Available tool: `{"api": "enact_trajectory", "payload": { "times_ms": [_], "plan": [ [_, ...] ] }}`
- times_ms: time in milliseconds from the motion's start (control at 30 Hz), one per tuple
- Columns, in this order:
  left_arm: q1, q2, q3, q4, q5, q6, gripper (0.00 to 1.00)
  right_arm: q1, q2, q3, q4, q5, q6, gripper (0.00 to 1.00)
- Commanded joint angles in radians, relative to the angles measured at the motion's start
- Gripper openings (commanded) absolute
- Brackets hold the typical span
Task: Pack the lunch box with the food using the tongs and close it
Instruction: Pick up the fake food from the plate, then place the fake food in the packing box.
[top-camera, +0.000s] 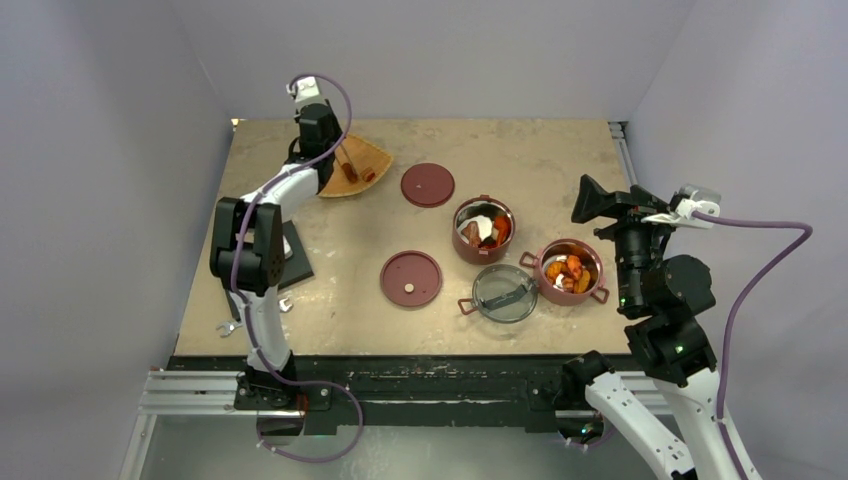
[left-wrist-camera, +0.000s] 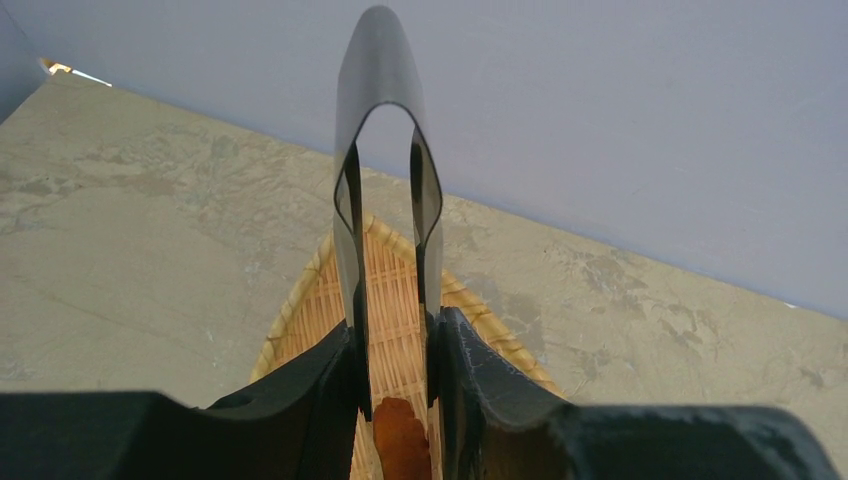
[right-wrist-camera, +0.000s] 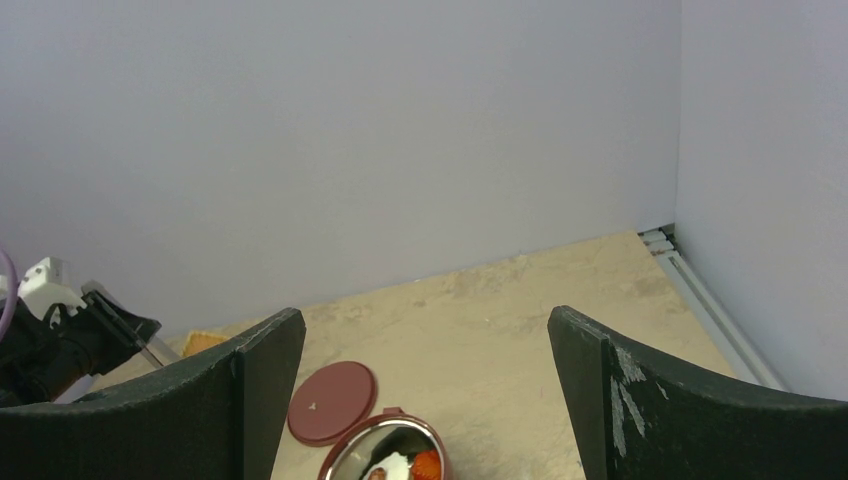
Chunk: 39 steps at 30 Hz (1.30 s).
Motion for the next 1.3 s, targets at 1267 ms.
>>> {"api": "enact_trajectory", "payload": {
  "times_ms": [1267],
  "plan": [
    [-0.621,-0.530,-0.308,0.169,0.121,-0.265,0.16,-0.003,-0.014,0.038,0.034,-0.006,0.019,0.95]
  ]
}}
